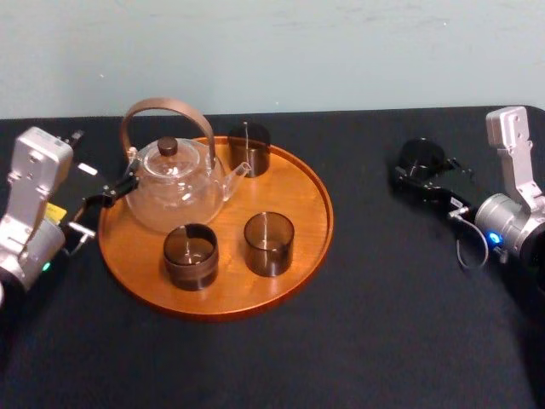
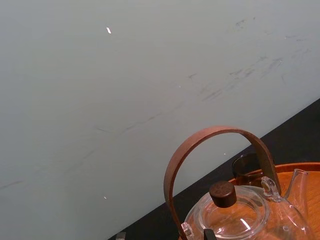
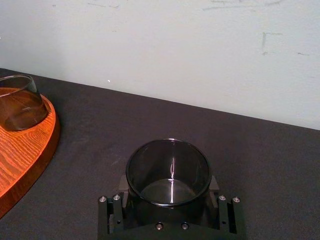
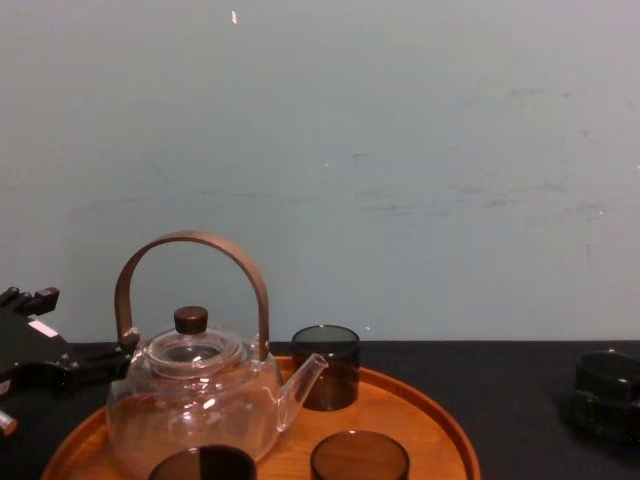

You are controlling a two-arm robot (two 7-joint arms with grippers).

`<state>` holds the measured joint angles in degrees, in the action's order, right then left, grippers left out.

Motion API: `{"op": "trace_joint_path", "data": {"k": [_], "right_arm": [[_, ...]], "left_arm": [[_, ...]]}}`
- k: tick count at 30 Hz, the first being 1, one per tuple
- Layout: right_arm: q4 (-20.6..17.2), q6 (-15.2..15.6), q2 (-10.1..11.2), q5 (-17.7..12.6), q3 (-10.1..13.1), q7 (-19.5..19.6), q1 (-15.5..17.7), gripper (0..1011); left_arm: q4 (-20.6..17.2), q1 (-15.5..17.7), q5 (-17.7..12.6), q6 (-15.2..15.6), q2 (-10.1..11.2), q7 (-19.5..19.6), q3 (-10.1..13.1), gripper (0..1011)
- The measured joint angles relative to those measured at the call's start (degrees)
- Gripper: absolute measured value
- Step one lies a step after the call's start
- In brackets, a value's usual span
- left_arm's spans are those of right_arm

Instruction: Pick up the glass from the table and place it on the tray.

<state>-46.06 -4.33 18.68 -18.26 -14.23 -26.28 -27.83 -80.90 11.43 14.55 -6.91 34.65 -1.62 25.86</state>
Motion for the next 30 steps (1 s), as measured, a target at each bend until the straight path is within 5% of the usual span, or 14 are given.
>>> {"op": "trace_joint_path", "data": {"k": [30], "right_arm": [[-0.04, 0.0, 0.0, -0.05, 0.0, 0.0, 0.04, 904]], "left_arm": [[0.0, 0.0, 0.0, 0.0, 0.0, 0.0, 0.0, 1009]]}}
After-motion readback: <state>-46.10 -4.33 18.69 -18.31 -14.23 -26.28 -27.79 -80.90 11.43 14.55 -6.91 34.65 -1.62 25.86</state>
